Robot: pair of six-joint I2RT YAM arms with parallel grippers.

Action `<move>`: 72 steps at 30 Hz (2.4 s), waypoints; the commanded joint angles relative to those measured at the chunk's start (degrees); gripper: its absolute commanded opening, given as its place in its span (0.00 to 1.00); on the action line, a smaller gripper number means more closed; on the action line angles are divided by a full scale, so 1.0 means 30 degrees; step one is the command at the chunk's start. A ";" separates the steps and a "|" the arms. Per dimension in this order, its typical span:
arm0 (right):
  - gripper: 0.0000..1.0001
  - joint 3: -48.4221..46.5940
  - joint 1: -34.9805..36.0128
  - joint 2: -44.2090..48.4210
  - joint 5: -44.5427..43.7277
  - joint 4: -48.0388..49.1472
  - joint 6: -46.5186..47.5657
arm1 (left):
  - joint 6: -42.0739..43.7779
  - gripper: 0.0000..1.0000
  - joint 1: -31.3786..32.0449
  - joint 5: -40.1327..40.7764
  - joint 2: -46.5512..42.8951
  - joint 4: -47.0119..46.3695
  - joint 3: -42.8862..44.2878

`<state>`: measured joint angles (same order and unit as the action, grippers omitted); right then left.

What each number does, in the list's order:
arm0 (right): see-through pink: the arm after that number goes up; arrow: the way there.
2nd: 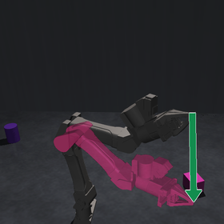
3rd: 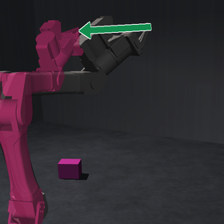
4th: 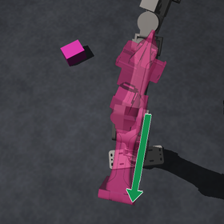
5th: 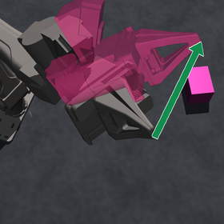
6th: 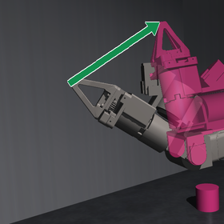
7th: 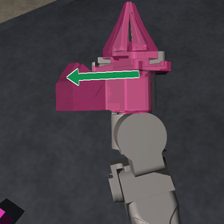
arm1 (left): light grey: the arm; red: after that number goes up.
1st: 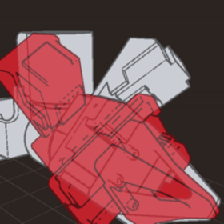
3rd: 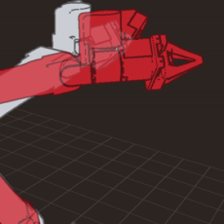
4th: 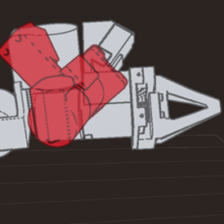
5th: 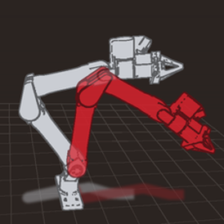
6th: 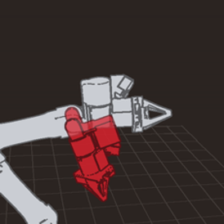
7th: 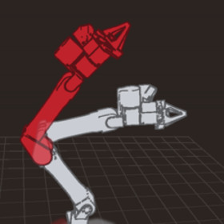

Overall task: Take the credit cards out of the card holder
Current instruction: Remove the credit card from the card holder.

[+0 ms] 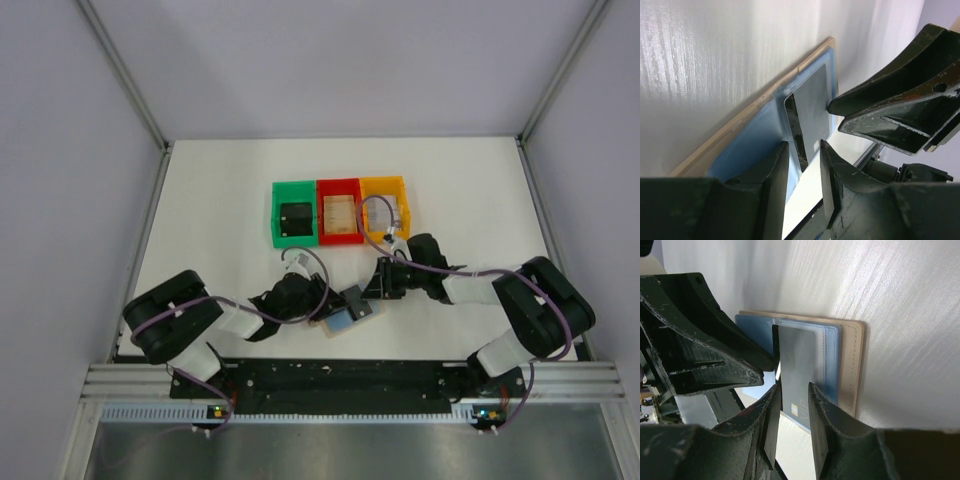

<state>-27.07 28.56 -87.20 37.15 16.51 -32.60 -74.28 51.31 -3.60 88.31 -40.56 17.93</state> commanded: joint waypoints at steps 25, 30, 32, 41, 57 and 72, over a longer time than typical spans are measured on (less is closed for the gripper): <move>0.30 0.0205 -0.0495 -0.0348 -0.1835 -0.1461 0.0730 | -0.1315 0.00 0.0036 -0.0033 0.1825 -0.2096 -0.0497; 0.30 0.0264 -0.0612 -0.0318 -0.2040 -0.1490 0.0788 | -0.1021 0.00 0.0006 0.0406 0.0477 -0.1718 -0.1435; 0.30 0.0235 -0.0641 -0.0406 -0.2099 -0.1549 0.0788 | -0.0904 0.00 -0.0052 0.0466 0.0066 -0.1424 -0.1612; 0.30 0.0234 -0.0641 -0.0290 -0.2304 -0.1842 0.0964 | 0.0266 0.00 -0.0462 0.0202 -0.2187 0.0945 -0.1905; 0.43 -0.0644 -0.0583 0.4951 0.0534 -0.1784 0.2134 | 0.7087 0.00 -0.1370 -0.0849 -0.9688 0.6806 -0.1351; 0.65 -0.4159 0.1788 0.4516 0.6217 -0.3308 0.7056 | 1.2336 0.00 -0.2015 -0.6356 -1.2329 0.7252 0.0789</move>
<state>-36.10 30.89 -72.07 48.21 5.76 -16.51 -41.87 45.47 -16.12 51.53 -16.19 17.63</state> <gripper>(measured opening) 0.658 0.008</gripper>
